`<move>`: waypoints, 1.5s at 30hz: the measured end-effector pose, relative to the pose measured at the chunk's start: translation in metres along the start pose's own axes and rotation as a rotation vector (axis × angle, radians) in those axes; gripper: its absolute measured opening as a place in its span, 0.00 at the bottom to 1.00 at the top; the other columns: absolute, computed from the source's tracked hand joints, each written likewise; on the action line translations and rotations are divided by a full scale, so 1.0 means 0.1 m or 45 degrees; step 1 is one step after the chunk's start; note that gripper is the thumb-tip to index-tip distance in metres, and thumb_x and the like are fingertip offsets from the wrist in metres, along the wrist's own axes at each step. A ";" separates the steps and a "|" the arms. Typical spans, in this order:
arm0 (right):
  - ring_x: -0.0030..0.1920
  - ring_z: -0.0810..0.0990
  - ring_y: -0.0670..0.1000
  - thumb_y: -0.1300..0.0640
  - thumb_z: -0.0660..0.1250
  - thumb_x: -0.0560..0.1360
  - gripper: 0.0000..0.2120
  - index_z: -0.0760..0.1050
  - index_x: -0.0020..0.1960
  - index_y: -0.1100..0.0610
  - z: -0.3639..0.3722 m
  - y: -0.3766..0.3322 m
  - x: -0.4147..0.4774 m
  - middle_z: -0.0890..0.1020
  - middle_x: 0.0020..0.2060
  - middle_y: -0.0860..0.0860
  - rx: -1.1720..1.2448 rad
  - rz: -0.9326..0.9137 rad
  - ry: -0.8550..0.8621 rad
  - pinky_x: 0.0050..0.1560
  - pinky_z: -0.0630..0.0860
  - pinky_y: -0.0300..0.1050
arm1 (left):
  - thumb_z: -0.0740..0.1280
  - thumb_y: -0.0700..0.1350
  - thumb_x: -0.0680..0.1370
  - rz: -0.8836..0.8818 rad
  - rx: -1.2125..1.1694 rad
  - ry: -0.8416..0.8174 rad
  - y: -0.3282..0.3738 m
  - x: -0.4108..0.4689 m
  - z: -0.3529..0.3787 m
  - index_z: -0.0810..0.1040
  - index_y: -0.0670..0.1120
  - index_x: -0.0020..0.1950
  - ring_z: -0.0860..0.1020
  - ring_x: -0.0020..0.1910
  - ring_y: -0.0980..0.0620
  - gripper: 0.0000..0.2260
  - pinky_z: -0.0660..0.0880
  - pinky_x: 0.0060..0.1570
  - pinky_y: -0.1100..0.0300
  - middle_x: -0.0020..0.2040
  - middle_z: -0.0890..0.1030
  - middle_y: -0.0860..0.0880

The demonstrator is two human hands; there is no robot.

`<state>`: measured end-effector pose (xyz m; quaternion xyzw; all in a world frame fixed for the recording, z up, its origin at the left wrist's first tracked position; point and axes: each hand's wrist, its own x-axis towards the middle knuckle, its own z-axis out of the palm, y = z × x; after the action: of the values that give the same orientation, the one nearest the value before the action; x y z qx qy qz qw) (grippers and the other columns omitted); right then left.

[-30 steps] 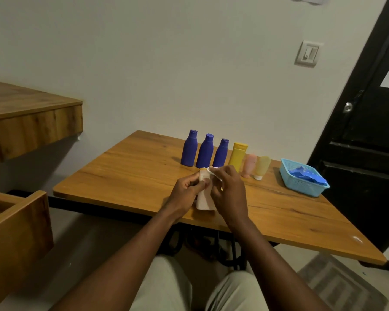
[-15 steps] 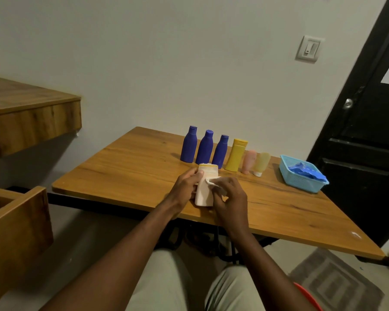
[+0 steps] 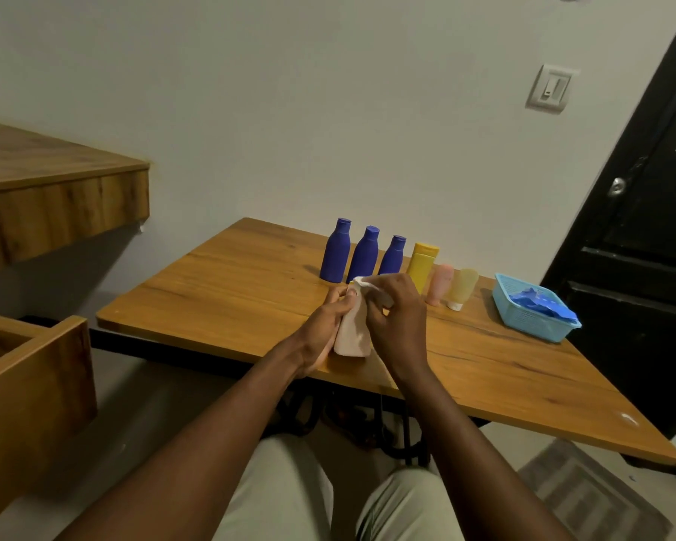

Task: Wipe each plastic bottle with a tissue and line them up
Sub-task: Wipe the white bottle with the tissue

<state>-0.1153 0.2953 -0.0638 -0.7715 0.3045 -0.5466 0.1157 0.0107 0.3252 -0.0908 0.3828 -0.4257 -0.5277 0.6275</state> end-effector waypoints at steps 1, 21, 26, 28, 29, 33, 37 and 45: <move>0.52 0.76 0.43 0.63 0.71 0.75 0.11 0.80 0.55 0.53 0.02 -0.01 -0.01 0.76 0.50 0.45 -0.040 -0.018 -0.015 0.50 0.79 0.46 | 0.55 0.51 0.88 0.003 -0.004 0.004 0.00 -0.01 0.00 0.67 0.49 0.76 0.79 0.64 0.46 0.17 0.78 0.61 0.50 0.69 0.77 0.43; 0.52 0.73 0.47 0.63 0.74 0.71 0.13 0.81 0.54 0.56 0.01 -0.08 -0.17 0.76 0.51 0.50 -0.300 -0.151 -0.151 0.49 0.73 0.36 | 0.54 0.55 0.87 -0.004 -0.103 0.044 -0.04 0.00 -0.05 0.70 0.51 0.75 0.77 0.69 0.40 0.18 0.73 0.70 0.39 0.68 0.81 0.42; 0.51 0.75 0.50 0.62 0.77 0.68 0.16 0.80 0.54 0.57 0.01 -0.10 -0.33 0.78 0.51 0.52 -0.426 -0.250 -0.165 0.46 0.76 0.40 | 0.54 0.53 0.88 -0.006 -0.122 0.026 -0.01 0.00 -0.04 0.71 0.52 0.73 0.79 0.67 0.42 0.16 0.76 0.67 0.43 0.67 0.81 0.42; 0.49 0.74 0.50 0.61 0.77 0.68 0.15 0.81 0.53 0.55 0.01 -0.04 -0.54 0.78 0.50 0.51 -0.478 -0.346 -0.267 0.43 0.76 0.42 | 0.55 0.53 0.87 -0.006 -0.134 0.014 0.00 0.00 -0.04 0.71 0.52 0.73 0.79 0.65 0.43 0.15 0.78 0.63 0.47 0.69 0.79 0.41; 0.48 0.74 0.49 0.60 0.76 0.69 0.13 0.81 0.53 0.54 0.02 0.00 -0.64 0.78 0.49 0.50 -0.503 -0.382 -0.322 0.42 0.76 0.43 | 0.56 0.54 0.87 -0.012 -0.148 0.001 0.01 0.00 -0.03 0.70 0.52 0.73 0.80 0.62 0.43 0.16 0.79 0.60 0.48 0.68 0.79 0.39; 0.47 0.76 0.50 0.60 0.73 0.72 0.12 0.82 0.55 0.53 0.06 0.07 -0.83 0.78 0.49 0.48 -0.485 -0.339 -0.433 0.41 0.77 0.44 | 0.55 0.56 0.87 -0.018 -0.175 -0.052 -0.01 -0.01 -0.04 0.68 0.50 0.73 0.82 0.51 0.45 0.17 0.80 0.52 0.49 0.57 0.82 0.38; 0.47 0.76 0.49 0.61 0.73 0.71 0.14 0.82 0.56 0.52 0.02 0.07 -0.74 0.77 0.49 0.47 -0.453 -0.265 -0.460 0.40 0.76 0.41 | 0.54 0.56 0.87 0.006 -0.151 -0.041 -0.03 0.02 -0.05 0.68 0.49 0.74 0.82 0.51 0.44 0.18 0.80 0.54 0.48 0.58 0.81 0.37; 0.53 0.75 0.41 0.66 0.69 0.73 0.11 0.78 0.51 0.53 -0.07 0.12 -0.47 0.75 0.51 0.47 -0.030 0.084 -0.110 0.47 0.74 0.33 | 0.52 0.57 0.88 0.034 0.005 0.057 -0.06 0.05 -0.04 0.68 0.54 0.74 0.79 0.61 0.45 0.17 0.77 0.64 0.42 0.68 0.78 0.42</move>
<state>-0.1355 0.3152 -0.1036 -0.7852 0.3308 -0.5050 0.1376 0.0129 0.3198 -0.0975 0.3900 -0.4179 -0.5096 0.6431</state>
